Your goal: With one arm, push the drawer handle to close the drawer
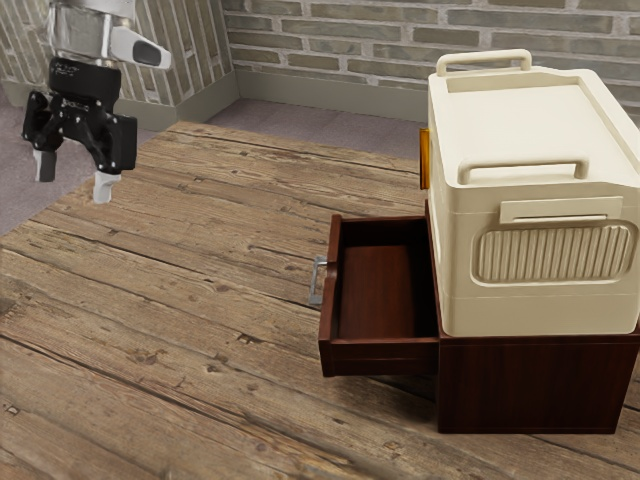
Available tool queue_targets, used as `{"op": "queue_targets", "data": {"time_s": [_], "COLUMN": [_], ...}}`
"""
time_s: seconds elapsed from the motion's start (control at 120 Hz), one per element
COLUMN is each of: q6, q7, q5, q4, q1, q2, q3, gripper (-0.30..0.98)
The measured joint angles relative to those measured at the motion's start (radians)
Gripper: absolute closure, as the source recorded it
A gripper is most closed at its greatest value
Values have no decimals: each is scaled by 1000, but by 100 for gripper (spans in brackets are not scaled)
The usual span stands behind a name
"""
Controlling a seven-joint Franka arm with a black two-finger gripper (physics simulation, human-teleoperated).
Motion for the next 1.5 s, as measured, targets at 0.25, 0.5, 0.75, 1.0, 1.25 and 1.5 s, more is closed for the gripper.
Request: {"op": "queue_targets", "data": {"time_s": [0.25,0.5,0.75,1.0,1.25,1.5], "q6": [327,411,875,1319,1535,1621], "q7": [-80,-110,134,405,613,780], "q5": [5,12,118,188,197,196], "q4": [-29,-67,-543,-658,-752,-724], "q1": [-40,-506,-508,-485,-468,-429], "q2": [14,27,64,111,101,148], "q3": [-69,240,245,246,246,249], "gripper": [0,22,66,76,78,78]}}
